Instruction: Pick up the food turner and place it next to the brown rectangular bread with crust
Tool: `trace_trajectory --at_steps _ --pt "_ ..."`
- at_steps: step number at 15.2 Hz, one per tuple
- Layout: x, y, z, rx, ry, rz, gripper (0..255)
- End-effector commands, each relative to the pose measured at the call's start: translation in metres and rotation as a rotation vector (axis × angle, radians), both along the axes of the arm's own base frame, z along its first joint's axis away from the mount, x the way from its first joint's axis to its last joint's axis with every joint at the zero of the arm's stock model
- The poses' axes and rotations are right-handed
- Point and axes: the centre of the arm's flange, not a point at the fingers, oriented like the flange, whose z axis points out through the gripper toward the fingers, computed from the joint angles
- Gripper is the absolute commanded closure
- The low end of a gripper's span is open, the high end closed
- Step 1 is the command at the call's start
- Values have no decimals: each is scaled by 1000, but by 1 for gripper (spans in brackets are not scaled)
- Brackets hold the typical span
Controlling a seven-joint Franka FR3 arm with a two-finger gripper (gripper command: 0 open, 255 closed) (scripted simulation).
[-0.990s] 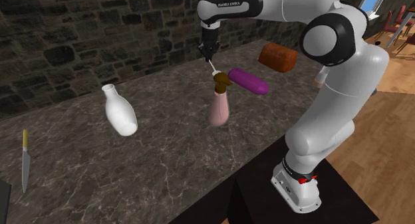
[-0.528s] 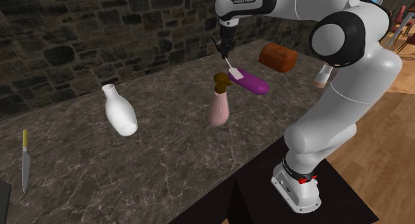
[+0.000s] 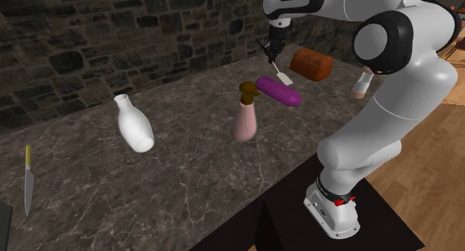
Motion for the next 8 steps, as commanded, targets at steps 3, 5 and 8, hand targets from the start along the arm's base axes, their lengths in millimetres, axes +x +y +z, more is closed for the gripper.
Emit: trace_trajectory --at_steps 3,5,8 --pt "-1 -54 -1 0 0 1 255" --pt "0 -81 -1 0 0 1 255" --pt "1 -120 -1 0 0 1 255"
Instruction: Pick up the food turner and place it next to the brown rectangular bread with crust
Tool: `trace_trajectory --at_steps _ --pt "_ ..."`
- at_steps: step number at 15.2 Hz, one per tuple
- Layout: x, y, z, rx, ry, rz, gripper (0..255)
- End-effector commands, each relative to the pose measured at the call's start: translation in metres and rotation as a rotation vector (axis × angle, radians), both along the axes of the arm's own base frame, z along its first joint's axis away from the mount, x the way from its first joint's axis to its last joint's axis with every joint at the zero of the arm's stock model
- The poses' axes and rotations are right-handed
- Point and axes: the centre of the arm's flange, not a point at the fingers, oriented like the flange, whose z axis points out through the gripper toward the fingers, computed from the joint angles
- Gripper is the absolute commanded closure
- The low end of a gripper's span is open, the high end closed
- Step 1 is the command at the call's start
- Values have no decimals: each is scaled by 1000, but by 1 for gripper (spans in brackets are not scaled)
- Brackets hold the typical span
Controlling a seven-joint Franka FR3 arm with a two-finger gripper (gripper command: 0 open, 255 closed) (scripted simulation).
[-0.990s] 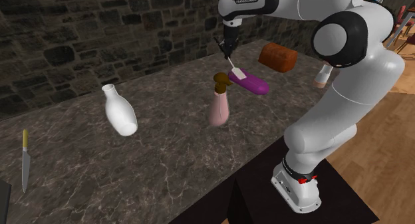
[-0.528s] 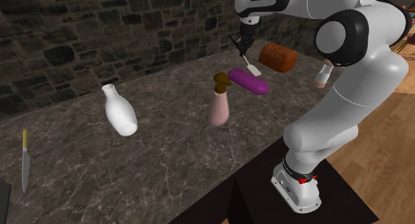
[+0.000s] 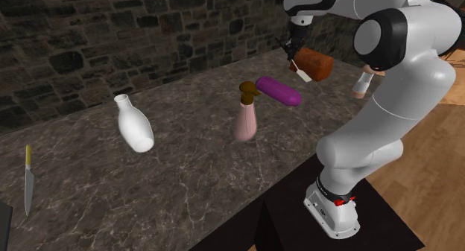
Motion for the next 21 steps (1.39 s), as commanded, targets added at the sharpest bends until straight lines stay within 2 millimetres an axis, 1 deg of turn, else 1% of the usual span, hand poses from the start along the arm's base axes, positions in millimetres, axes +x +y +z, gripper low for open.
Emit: trace_trajectory --at_steps 1,21 --pt "-1 -27 -1 0 0 1 255" --pt "6 -291 0 0 0 1 255"
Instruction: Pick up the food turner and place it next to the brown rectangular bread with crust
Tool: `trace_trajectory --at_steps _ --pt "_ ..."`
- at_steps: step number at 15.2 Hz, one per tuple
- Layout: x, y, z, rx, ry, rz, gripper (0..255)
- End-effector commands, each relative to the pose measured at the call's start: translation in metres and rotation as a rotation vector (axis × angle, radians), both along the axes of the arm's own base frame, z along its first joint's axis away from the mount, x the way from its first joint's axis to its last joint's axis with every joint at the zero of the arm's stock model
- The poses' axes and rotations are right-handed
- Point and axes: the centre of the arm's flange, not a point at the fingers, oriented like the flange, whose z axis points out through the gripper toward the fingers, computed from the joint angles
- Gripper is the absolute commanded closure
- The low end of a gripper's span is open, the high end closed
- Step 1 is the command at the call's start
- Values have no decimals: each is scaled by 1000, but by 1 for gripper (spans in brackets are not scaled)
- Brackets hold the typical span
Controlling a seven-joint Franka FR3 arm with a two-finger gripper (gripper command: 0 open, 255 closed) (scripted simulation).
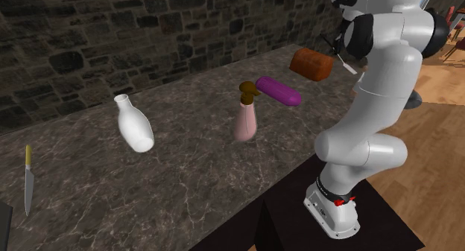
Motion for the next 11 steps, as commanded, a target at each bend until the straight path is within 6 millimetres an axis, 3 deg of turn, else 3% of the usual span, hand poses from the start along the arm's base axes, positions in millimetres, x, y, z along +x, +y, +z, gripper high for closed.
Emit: trace_trajectory --at_steps 1,6,11 --pt "1 -29 2 0 0 2 255" --pt "3 -94 2 0 0 2 255" --pt "3 -94 -25 0 0 2 255"
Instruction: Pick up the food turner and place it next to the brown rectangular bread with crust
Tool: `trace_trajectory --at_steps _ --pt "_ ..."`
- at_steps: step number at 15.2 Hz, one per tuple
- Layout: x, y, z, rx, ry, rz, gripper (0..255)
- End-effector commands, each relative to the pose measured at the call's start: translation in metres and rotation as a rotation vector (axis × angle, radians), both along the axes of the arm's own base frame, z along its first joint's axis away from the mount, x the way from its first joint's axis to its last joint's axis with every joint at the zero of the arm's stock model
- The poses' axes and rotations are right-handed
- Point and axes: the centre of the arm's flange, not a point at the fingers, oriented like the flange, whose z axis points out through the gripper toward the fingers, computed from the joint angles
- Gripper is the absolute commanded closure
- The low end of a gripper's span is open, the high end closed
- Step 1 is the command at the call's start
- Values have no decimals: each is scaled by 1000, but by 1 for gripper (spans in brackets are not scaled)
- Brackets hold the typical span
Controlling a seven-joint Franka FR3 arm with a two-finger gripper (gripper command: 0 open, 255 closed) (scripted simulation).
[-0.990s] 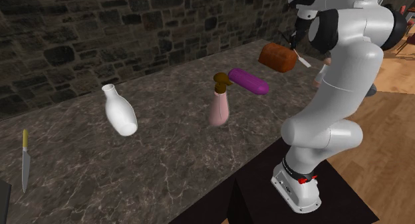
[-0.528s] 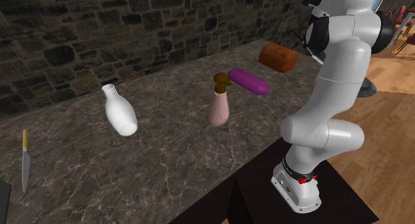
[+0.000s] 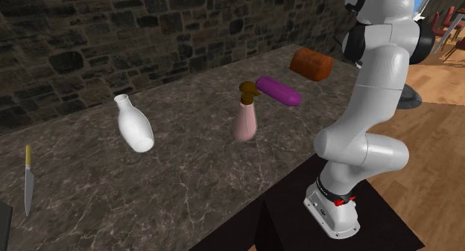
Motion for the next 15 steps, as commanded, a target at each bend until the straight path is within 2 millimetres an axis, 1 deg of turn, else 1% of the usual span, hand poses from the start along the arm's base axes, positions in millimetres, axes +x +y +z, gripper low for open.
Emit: trace_trajectory --at_steps 1,15 --pt "0 0 -10 0 0 0 255" --pt "0 0 -84 0 0 0 255"
